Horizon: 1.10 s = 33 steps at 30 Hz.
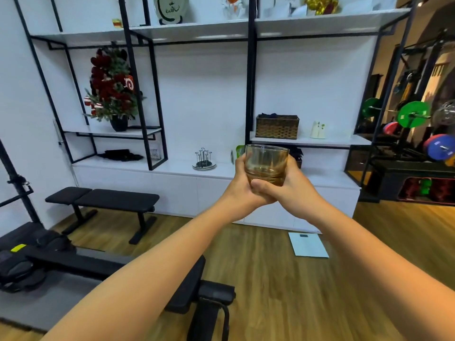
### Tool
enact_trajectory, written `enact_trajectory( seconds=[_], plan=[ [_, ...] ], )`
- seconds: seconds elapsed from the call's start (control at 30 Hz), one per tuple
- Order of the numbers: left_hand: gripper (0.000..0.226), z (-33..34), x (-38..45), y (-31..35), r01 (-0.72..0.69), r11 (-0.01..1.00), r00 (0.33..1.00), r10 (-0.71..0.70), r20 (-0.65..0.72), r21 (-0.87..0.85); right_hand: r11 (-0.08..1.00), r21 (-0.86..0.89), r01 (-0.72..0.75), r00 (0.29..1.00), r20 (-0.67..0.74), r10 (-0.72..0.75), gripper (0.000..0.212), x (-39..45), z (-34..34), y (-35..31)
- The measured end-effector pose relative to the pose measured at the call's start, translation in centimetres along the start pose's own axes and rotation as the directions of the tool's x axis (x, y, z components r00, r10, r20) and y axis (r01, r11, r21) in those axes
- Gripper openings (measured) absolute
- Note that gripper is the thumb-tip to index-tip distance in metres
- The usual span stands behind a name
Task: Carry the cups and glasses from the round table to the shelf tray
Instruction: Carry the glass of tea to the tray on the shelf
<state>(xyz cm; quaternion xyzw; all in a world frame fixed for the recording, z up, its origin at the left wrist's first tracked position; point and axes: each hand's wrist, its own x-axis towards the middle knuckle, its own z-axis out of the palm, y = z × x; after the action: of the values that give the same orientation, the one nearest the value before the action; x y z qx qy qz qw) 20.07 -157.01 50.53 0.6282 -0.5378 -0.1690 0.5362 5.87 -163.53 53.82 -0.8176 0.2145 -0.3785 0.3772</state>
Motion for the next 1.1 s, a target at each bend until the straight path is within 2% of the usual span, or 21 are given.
enact_trajectory(
  seconds=[0.1,0.2,0.37,0.6,0.8,0.93,1.03,1.1],
  plan=[
    [0.110,2.1,5.6,0.4,-0.048,0.998,0.999,0.048,0.003,-0.042,1.000,0.010,0.017,0.999,0.027,-0.018,0.077,5.3,-2.8,3.3],
    [0.104,4.4,12.0,0.1,-0.030,0.989,0.999,0.028,-0.017,-0.142,0.999,0.027,0.037,0.997,0.067,-0.039,0.079,11.1,-5.6,6.1],
    [0.103,6.6,19.5,-1.8,-0.025,0.984,0.996,0.010,-0.086,-0.177,0.997,0.045,0.065,0.989,0.129,-0.070,0.075,18.6,-7.6,10.5],
    [0.110,7.7,29.0,-8.3,0.008,0.992,0.997,-0.017,-0.073,-0.129,0.995,0.102,0.024,0.990,0.137,-0.038,0.066,27.5,-6.4,19.0],
    [0.098,7.7,40.1,-15.9,0.028,0.989,0.998,-0.035,-0.053,-0.142,0.993,0.114,-0.005,0.984,0.180,-0.015,0.066,38.5,-4.6,27.0],
    [0.101,6.7,48.4,-20.3,0.049,0.987,0.998,-0.056,-0.038,-0.151,0.993,0.111,-0.035,0.978,0.209,0.011,0.067,46.9,-3.5,31.7],
    [0.093,5.7,54.1,-23.1,0.064,0.978,0.997,-0.072,-0.036,-0.200,0.989,0.138,-0.061,0.973,0.230,0.028,0.065,52.8,-2.6,34.2],
    [0.086,4.7,57.5,-24.7,0.087,0.957,0.989,-0.116,-0.090,-0.277,0.984,0.165,-0.073,0.975,0.220,0.036,0.065,56.0,-1.8,35.8]
  ],
)
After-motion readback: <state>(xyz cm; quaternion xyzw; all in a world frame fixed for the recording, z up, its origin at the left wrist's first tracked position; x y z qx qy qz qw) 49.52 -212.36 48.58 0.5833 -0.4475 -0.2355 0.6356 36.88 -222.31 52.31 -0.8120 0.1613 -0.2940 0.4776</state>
